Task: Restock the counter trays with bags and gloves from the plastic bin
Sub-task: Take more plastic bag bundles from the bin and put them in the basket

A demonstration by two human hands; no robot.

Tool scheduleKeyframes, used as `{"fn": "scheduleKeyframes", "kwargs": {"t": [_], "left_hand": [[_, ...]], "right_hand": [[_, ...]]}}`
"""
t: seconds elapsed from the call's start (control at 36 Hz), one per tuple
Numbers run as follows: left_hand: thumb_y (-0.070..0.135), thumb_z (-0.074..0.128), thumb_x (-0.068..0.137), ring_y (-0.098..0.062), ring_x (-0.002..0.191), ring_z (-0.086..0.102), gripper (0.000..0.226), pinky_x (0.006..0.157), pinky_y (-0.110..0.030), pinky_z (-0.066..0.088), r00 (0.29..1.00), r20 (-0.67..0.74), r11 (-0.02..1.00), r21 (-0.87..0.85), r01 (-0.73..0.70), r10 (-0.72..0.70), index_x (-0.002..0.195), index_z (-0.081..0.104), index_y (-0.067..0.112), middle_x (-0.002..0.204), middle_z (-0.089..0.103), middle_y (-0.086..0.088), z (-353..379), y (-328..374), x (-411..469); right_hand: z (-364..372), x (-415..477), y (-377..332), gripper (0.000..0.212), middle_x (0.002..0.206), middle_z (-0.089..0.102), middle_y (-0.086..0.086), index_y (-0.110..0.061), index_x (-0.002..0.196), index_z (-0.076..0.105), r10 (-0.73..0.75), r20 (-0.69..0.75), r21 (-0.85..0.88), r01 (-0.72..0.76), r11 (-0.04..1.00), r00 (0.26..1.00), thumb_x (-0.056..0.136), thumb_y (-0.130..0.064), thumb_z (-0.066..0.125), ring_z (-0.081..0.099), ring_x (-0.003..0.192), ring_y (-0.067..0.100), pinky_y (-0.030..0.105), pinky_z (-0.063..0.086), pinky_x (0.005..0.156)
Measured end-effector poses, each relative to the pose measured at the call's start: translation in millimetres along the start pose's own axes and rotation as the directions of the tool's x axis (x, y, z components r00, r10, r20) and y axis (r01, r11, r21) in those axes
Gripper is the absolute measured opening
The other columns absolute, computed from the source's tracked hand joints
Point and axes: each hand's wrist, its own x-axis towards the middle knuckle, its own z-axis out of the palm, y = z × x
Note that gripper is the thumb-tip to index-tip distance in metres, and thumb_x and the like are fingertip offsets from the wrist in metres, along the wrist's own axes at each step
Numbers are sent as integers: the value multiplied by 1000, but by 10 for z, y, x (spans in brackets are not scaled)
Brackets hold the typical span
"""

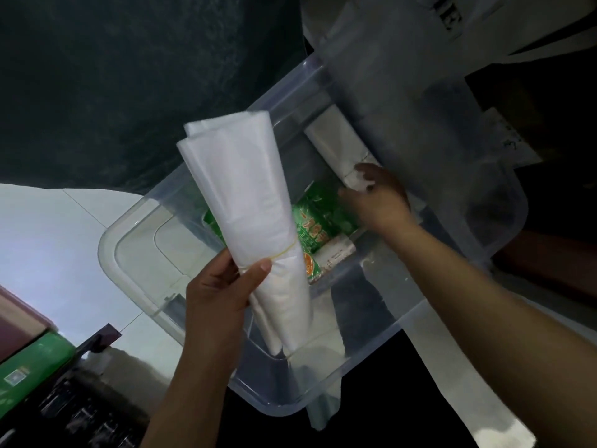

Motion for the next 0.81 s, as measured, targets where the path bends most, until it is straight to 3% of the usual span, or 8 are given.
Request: {"fn": "scheduleKeyframes", "kwargs": {"t": [0.11, 0.22, 0.36, 0.47, 0.58, 0.81], "left_hand": [[20, 82, 61, -24, 98, 73, 44, 76, -33, 57, 999, -20, 997, -61, 40, -41, 105, 78, 18, 106, 77, -8, -9, -72, -41], [20, 87, 60, -21, 98, 73, 46, 72, -27, 56, 999, -16, 995, -97, 35, -37, 105, 78, 20, 107, 77, -6, -10, -147, -51], [20, 83, 65, -20, 97, 72, 43, 72, -24, 55, 999, 2, 992, -121, 34, -34, 108, 76, 16, 108, 77, -8, -39, -234, -2], [12, 87, 65, -22, 100, 72, 45, 77, -26, 55, 998, 33, 989, -136, 51, -47, 108, 76, 15, 110, 76, -10, -63, -275, 124], [16, 86, 63, -23, 103, 72, 43, 79, -26, 56, 998, 44, 992, -120, 40, -35, 105, 78, 19, 110, 76, -7, -48, -303, 228], [18, 84, 68, -21, 103, 72, 44, 78, -27, 56, 998, 67, 998, -68, 5, 0, 111, 75, 18, 112, 76, -5, -72, -207, 135]], "right_hand": [[228, 460, 156, 69, 153, 36, 12, -22, 150, 31, -50, 33, -422, 60, 905, 998, 88, -29, 61, 42, 135, 31, 39, 39, 106], [543, 660, 185, 75, 162, 14, 15, -23, 155, 14, -51, 7, -641, 43, 766, 999, 92, -18, 55, 24, 144, 36, 51, 33, 109], [734, 859, 164, 63, 160, 21, 17, -21, 155, 14, -50, -147, -619, -52, 784, 988, 99, -14, 42, 30, 140, 38, 49, 38, 105], [708, 987, 220, 59, 146, 42, 20, -16, 153, 24, -144, -175, -660, -8, 751, 974, 97, -14, 42, 49, 123, 38, 43, 42, 92], [700, 1025, 299, 54, 135, 51, 22, -14, 152, 27, -226, -188, -708, 28, 706, 956, 99, -12, 34, 55, 111, 37, 43, 43, 83], [482, 944, 194, 42, 134, 59, 14, -16, 133, 58, -150, -224, -456, 32, 889, 963, 91, -19, 55, 54, 124, 32, 35, 41, 97]]}}
